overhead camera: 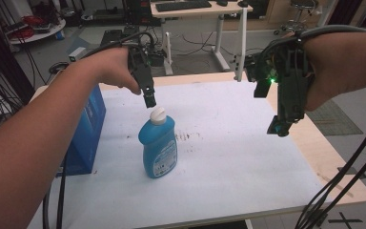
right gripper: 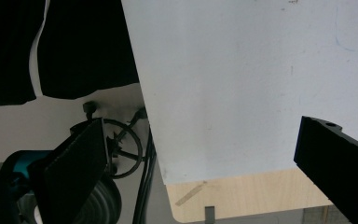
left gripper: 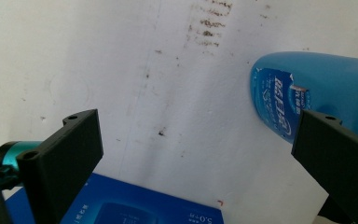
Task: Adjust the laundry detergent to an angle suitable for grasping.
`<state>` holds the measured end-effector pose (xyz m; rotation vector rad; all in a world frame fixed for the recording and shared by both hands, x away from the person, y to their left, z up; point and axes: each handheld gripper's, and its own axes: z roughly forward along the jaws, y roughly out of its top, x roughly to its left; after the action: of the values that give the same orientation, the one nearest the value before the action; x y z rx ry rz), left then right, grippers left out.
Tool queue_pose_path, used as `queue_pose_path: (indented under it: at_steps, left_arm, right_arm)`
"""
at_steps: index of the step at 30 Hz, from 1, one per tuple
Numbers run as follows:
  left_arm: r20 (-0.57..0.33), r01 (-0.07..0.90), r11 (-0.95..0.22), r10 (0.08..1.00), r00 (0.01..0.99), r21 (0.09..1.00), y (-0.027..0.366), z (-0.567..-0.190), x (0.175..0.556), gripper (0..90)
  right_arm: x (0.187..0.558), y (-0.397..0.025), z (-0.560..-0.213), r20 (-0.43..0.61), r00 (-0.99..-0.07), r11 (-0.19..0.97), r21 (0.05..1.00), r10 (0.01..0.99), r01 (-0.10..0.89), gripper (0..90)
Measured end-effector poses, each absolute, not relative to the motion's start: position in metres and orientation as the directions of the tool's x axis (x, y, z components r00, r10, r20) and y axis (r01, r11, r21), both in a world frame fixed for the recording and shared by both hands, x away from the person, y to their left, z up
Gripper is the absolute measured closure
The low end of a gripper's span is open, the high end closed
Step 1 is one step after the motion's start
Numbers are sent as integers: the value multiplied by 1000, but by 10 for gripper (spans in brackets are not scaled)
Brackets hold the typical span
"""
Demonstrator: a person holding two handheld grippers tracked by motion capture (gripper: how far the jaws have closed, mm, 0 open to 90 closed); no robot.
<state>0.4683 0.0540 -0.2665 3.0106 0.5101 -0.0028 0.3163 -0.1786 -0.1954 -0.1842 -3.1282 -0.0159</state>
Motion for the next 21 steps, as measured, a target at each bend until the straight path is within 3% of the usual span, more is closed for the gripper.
queue_pose_path:
  at_steps: [21]
  left_arm:
    - [0, 329, -940, 331, 944, 92, 52, -262, 460, 18]
  right_arm:
    - [308, -181, -189, -19, -993, 993, 27, 114, 114, 18]
